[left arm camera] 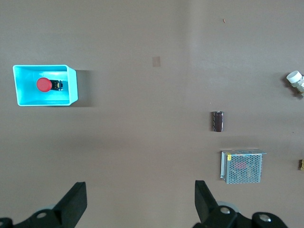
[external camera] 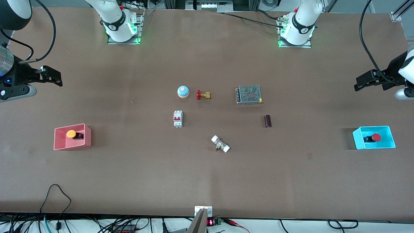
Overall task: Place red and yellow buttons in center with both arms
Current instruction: 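Lower the right gripper into the pink box while the left gripper enters the cyan box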
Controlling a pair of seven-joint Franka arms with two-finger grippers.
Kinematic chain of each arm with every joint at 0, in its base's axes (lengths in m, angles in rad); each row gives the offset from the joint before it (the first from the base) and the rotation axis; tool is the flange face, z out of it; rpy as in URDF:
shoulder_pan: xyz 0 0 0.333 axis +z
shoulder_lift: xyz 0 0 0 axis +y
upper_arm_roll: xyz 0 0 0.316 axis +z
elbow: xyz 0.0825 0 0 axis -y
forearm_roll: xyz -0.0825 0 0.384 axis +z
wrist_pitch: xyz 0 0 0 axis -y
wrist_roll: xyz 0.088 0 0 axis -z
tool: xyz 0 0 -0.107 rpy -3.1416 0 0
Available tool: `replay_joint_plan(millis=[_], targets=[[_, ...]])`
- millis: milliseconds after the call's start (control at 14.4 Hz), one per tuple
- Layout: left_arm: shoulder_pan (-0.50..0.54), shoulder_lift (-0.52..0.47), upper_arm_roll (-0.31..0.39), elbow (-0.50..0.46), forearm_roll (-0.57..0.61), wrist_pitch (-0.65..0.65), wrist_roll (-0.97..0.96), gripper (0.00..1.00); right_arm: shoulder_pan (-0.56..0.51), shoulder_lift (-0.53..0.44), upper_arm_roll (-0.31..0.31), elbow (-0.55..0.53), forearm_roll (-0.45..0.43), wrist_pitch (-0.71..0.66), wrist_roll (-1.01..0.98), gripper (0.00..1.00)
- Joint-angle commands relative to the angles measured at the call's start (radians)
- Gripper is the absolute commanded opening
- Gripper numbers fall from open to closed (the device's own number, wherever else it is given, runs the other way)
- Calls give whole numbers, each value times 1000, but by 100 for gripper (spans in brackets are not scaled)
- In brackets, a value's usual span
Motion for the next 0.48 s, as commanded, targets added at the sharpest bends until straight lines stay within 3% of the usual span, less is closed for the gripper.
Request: replay_joint_plan(millis=[0, 208, 415], targets=[[6, -27, -2, -21, 6, -8, 5, 100, -1, -11, -2, -10, 17, -2, 10, 100], [6, -12, -1, -9, 12, -5, -1, 100, -3, -11, -4, -10, 52, 0, 10, 100], [5, 92, 9, 33, 41, 1, 2, 100, -6, -11, -4, -12, 55, 0, 10, 100]])
